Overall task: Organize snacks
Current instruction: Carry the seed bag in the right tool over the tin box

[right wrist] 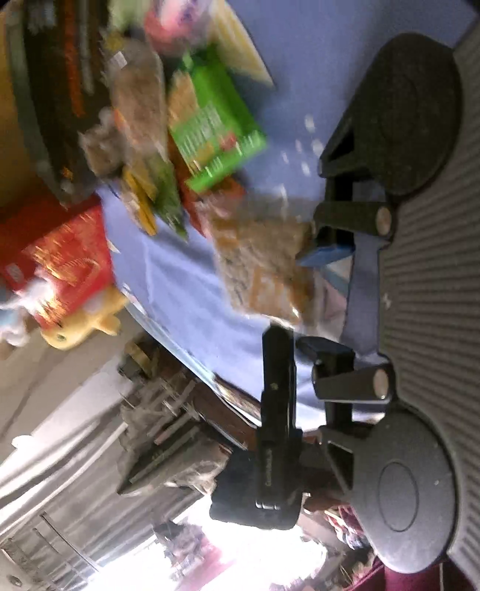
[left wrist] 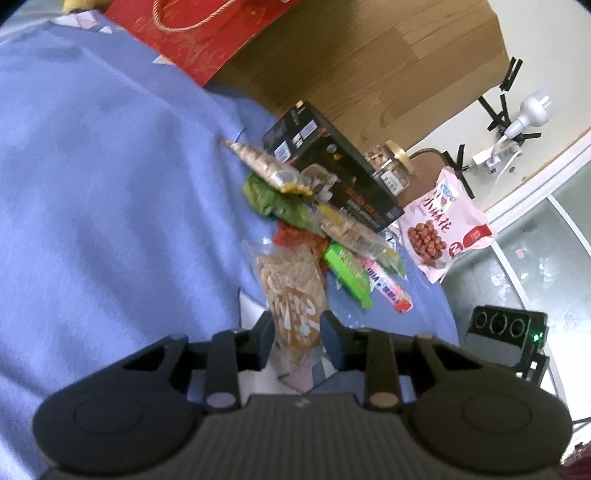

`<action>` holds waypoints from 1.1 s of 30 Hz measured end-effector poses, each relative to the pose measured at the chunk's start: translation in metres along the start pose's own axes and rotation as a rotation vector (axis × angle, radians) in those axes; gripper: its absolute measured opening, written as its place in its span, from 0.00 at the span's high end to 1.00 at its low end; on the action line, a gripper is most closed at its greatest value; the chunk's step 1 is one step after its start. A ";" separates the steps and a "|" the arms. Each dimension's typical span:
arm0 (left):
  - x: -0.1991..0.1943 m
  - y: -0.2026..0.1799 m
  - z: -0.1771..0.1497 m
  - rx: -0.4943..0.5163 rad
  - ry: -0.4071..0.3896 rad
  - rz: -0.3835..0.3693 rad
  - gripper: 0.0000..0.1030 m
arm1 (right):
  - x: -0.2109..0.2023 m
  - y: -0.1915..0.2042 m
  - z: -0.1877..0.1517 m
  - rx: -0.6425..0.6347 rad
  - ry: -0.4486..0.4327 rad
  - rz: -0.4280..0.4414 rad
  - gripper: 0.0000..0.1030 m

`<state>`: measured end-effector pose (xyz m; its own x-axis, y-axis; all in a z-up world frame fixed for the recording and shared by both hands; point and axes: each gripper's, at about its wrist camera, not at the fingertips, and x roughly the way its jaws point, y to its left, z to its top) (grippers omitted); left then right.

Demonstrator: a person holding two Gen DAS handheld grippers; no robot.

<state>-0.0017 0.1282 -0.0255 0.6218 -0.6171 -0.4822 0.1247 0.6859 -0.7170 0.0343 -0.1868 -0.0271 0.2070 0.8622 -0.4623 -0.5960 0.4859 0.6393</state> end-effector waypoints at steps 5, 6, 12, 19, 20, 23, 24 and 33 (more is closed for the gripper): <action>0.014 -0.005 0.009 0.008 0.009 0.001 0.71 | -0.009 -0.027 0.002 0.096 -0.035 -0.056 0.58; 0.018 -0.007 0.011 0.012 0.007 0.001 0.71 | -0.008 -0.025 0.001 0.083 -0.038 -0.061 0.58; 0.040 -0.012 0.016 0.025 0.023 -0.007 0.85 | -0.005 -0.016 -0.003 0.037 -0.058 -0.072 0.55; 0.004 -0.001 0.019 -0.034 -0.039 -0.157 0.90 | -0.009 -0.018 -0.004 0.104 -0.092 0.041 0.26; -0.002 0.002 0.019 -0.054 -0.044 -0.200 0.90 | -0.009 -0.020 -0.003 0.133 -0.102 0.070 0.26; -0.014 -0.001 0.019 -0.074 -0.068 -0.284 0.90 | -0.009 -0.028 -0.002 0.234 -0.131 0.194 0.24; -0.016 -0.005 0.020 -0.066 -0.073 -0.290 0.90 | -0.008 -0.030 -0.002 0.262 -0.134 0.236 0.24; 0.022 -0.073 0.070 0.197 -0.037 -0.152 0.86 | -0.037 -0.013 0.042 0.159 -0.272 0.148 0.76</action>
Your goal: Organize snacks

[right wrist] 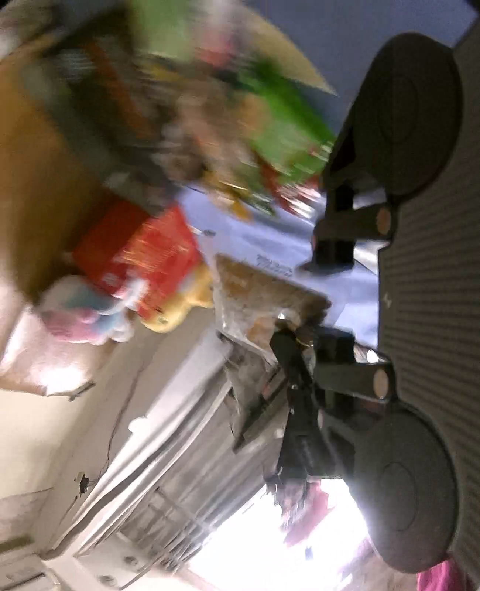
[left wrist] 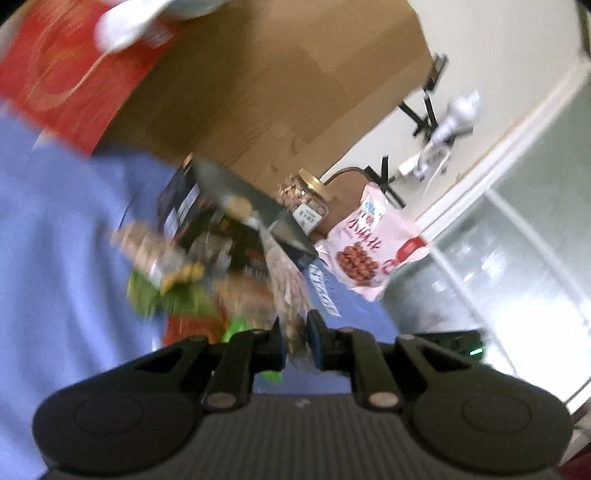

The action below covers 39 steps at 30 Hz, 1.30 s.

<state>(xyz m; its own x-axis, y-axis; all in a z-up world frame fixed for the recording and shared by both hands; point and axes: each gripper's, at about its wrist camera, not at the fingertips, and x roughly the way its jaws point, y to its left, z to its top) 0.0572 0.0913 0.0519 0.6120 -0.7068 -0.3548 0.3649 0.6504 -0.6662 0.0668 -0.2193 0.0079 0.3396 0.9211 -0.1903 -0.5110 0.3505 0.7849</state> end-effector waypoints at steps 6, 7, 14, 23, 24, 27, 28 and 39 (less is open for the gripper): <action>0.068 -0.027 0.067 0.190 -0.007 0.126 0.75 | 0.015 0.011 0.065 -0.161 -0.095 -0.240 0.75; 0.081 -0.027 0.074 0.201 -0.002 0.155 0.73 | 0.020 0.008 0.074 -0.171 -0.095 -0.279 0.74; 0.143 -0.017 0.089 0.275 0.004 0.416 0.55 | 0.053 -0.020 0.104 -0.287 -0.050 -0.528 0.55; 0.087 -0.037 0.048 0.321 -0.062 0.363 0.50 | -0.044 -0.040 0.079 -0.234 -0.236 -0.543 0.53; 0.084 -0.040 0.039 0.320 -0.053 0.342 0.50 | -0.054 -0.051 0.075 -0.188 -0.237 -0.555 0.53; 0.079 -0.043 0.016 0.299 -0.010 0.307 0.50 | -0.063 -0.080 0.066 -0.048 -0.204 -0.598 0.52; 0.081 -0.043 0.009 0.288 0.007 0.299 0.50 | -0.058 -0.089 0.064 -0.014 -0.173 -0.591 0.52; 0.047 -0.034 -0.028 0.154 0.026 0.263 0.50 | -0.018 -0.051 0.011 -0.018 0.038 -0.344 0.54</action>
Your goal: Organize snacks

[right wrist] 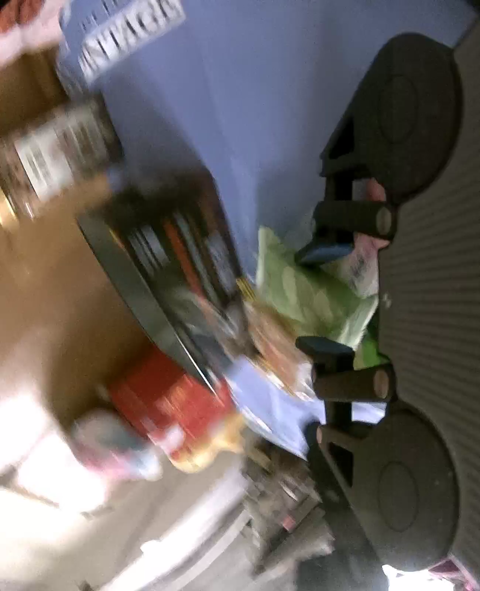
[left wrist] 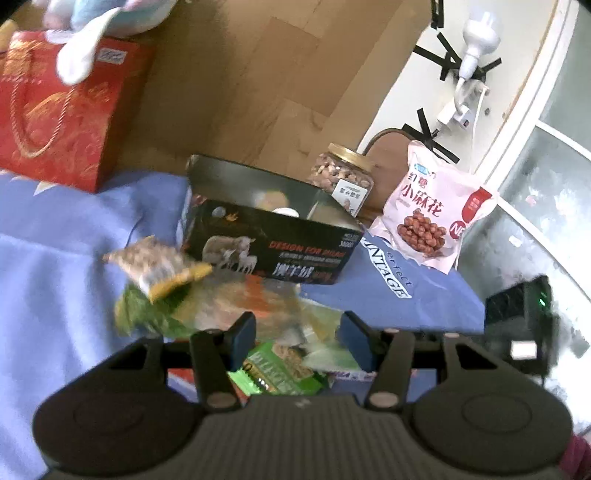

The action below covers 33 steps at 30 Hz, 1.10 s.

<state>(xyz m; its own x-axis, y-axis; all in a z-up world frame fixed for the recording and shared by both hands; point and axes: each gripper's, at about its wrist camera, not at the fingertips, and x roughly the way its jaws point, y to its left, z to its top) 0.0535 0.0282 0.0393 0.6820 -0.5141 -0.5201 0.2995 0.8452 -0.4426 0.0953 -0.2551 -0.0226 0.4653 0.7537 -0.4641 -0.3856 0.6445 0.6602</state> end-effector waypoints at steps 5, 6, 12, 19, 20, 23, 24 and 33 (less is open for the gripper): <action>-0.005 0.004 -0.015 -0.027 0.035 -0.005 0.50 | -0.019 0.030 -0.021 -0.198 -0.031 -0.047 0.51; -0.005 0.005 -0.017 -0.033 0.044 -0.010 0.50 | -0.024 0.033 -0.025 -0.222 -0.038 -0.058 0.51; -0.004 0.003 -0.029 -0.067 0.083 -0.079 0.50 | -0.050 0.043 -0.043 -0.345 -0.100 -0.165 0.38; -0.004 0.006 -0.033 -0.098 0.094 -0.099 0.50 | -0.044 0.053 -0.035 -0.405 -0.123 -0.186 0.38; -0.006 0.008 -0.033 -0.102 0.090 -0.096 0.50 | -0.041 0.056 -0.036 -0.419 -0.114 -0.186 0.38; -0.016 0.017 -0.030 -0.121 0.061 -0.079 0.50 | -0.032 0.064 -0.026 -0.372 -0.096 -0.086 0.38; -0.019 0.022 -0.029 -0.132 0.050 -0.073 0.50 | -0.028 0.066 -0.019 -0.353 -0.090 -0.062 0.38; -0.005 0.074 0.004 -0.299 -0.001 -0.012 0.40 | 0.030 0.011 0.053 0.060 0.057 -0.060 0.38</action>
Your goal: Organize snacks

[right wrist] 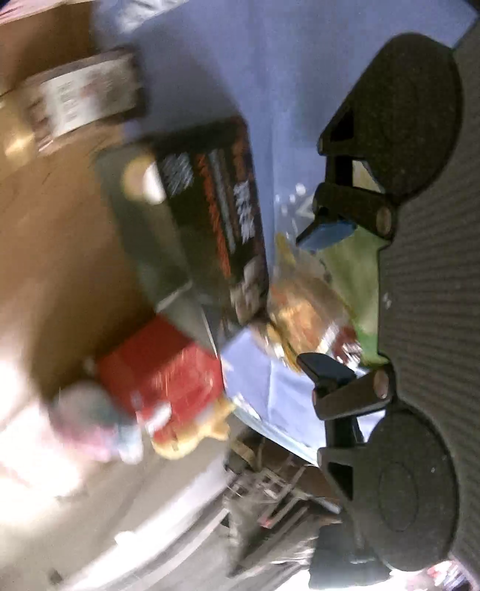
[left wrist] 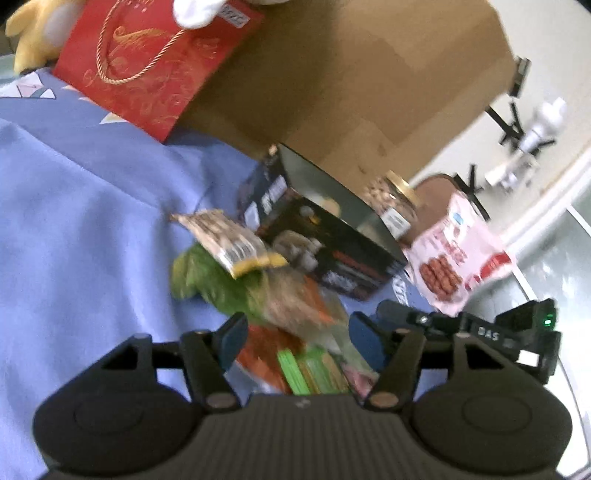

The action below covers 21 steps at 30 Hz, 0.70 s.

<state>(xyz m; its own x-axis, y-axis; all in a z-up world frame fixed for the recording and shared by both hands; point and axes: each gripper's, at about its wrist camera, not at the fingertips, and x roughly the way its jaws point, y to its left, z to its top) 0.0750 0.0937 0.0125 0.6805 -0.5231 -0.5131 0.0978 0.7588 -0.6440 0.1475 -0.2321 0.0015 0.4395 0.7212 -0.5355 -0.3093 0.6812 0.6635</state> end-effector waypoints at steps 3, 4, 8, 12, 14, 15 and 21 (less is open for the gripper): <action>0.021 0.004 0.010 -0.006 0.018 0.017 0.43 | 0.022 -0.014 0.004 0.097 0.059 0.029 0.38; 0.030 0.005 0.011 -0.004 0.035 0.014 0.51 | 0.028 -0.016 0.002 0.115 0.081 0.043 0.42; 0.045 -0.002 -0.001 0.049 0.068 0.011 0.69 | 0.034 -0.003 -0.009 0.071 0.088 0.035 0.56; 0.027 -0.005 -0.011 0.032 0.094 -0.059 0.69 | 0.009 0.008 -0.021 0.037 0.058 0.058 0.63; 0.015 -0.012 -0.017 0.054 0.089 -0.090 0.69 | -0.006 0.017 -0.028 0.004 0.024 0.072 0.64; 0.011 -0.017 -0.018 0.070 0.082 -0.098 0.69 | -0.013 0.023 -0.030 -0.021 0.002 0.074 0.64; 0.001 -0.053 0.013 0.183 -0.006 -0.122 0.69 | -0.039 0.052 -0.005 -0.153 -0.150 0.058 0.64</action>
<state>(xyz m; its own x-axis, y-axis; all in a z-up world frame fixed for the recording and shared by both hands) 0.0799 0.0582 0.0531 0.6596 -0.6136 -0.4341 0.3095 0.7481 -0.5870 0.1105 -0.2242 0.0543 0.5341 0.7407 -0.4077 -0.4571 0.6586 0.5977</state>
